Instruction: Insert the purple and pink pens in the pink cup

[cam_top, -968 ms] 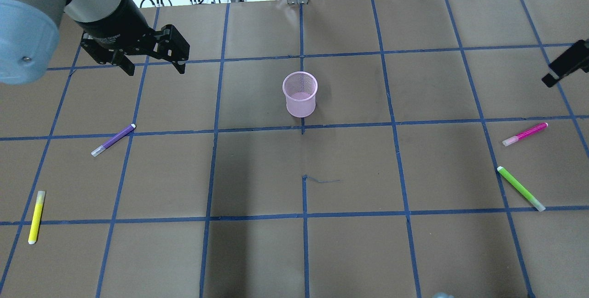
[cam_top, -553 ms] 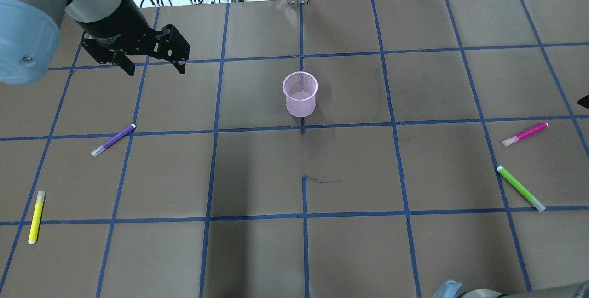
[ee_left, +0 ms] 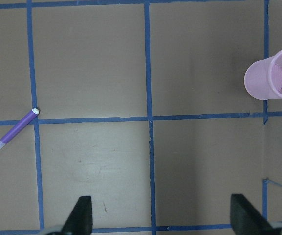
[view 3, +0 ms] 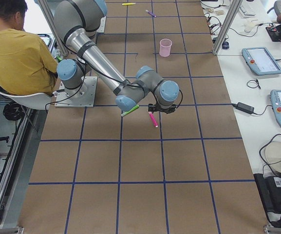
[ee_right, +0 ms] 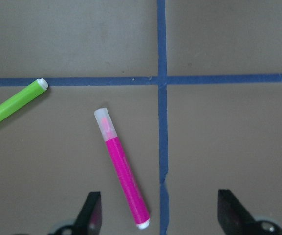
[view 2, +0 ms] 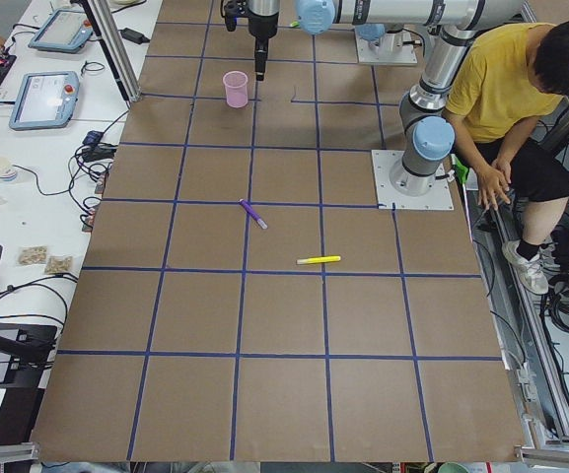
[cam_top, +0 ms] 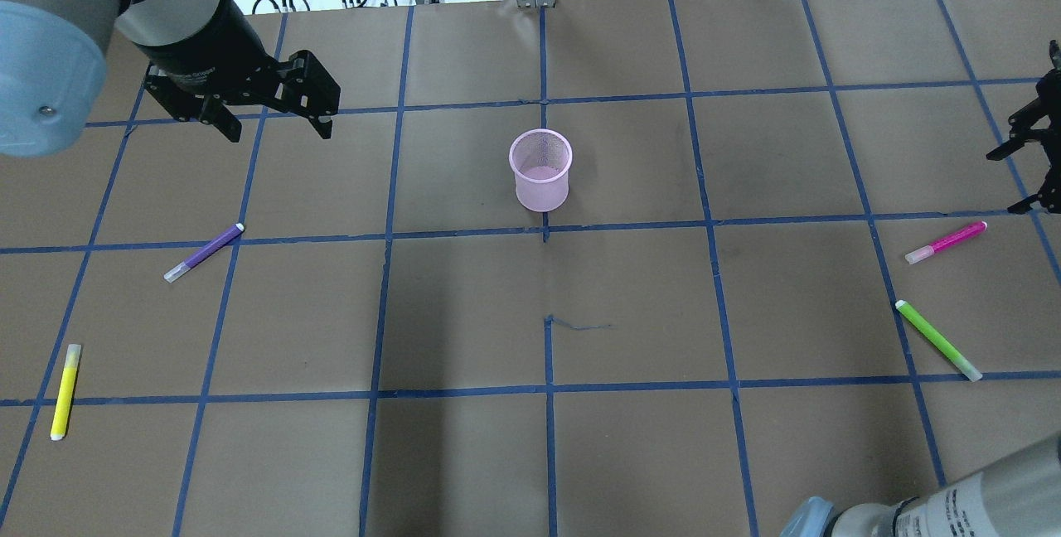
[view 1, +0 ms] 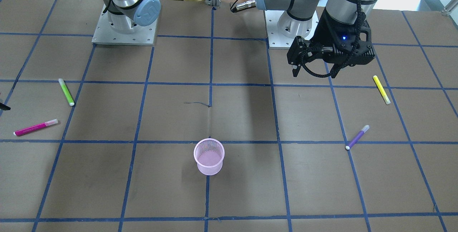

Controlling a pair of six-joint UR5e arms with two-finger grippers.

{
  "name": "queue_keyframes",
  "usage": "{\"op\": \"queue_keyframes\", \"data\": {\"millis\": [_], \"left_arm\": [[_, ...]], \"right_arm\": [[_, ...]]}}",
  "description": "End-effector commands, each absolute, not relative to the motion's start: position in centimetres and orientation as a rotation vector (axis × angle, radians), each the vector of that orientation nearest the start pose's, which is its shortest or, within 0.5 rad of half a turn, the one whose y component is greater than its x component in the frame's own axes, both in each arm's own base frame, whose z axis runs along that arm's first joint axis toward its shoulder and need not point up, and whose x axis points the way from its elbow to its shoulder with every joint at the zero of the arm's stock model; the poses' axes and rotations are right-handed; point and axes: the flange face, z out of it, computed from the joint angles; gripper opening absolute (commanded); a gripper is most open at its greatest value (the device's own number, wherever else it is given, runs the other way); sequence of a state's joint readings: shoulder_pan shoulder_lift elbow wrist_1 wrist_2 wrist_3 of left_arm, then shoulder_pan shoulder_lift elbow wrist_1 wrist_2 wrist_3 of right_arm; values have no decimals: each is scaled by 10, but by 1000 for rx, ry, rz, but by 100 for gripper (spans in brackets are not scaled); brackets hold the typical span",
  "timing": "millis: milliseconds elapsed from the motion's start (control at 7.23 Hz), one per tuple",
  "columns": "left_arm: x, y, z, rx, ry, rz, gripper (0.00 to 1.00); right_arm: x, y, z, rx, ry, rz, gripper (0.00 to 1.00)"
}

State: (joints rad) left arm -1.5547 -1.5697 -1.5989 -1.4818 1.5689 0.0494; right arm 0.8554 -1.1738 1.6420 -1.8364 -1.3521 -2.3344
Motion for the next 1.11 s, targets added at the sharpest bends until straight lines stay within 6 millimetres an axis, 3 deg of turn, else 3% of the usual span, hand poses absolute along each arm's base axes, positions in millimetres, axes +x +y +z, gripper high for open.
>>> {"op": "queue_keyframes", "data": {"millis": [0,138,277,415,553,830,968], "left_arm": [[-83,-504,431,323,3092,67,100],[-39,-514,399,374,3104,167,100],[-10,-530,372,553,3087,210,100],[10,-545,335,712,2956,289,100],[23,-563,300,738,2869,310,100],[30,-592,227,999,2807,343,100],[31,-596,207,1049,2804,373,100]], "right_arm": [[-266,-556,222,-2135,1808,-477,86],[-274,-555,198,-2231,1664,-491,87],[-284,-557,176,-2267,1606,-505,87],[-287,-555,167,-2267,1591,-455,87],[-287,-551,164,-2265,1583,-425,86],[-290,-549,165,-2268,1584,-380,85],[-291,-550,165,-2270,1585,-378,81]]}}
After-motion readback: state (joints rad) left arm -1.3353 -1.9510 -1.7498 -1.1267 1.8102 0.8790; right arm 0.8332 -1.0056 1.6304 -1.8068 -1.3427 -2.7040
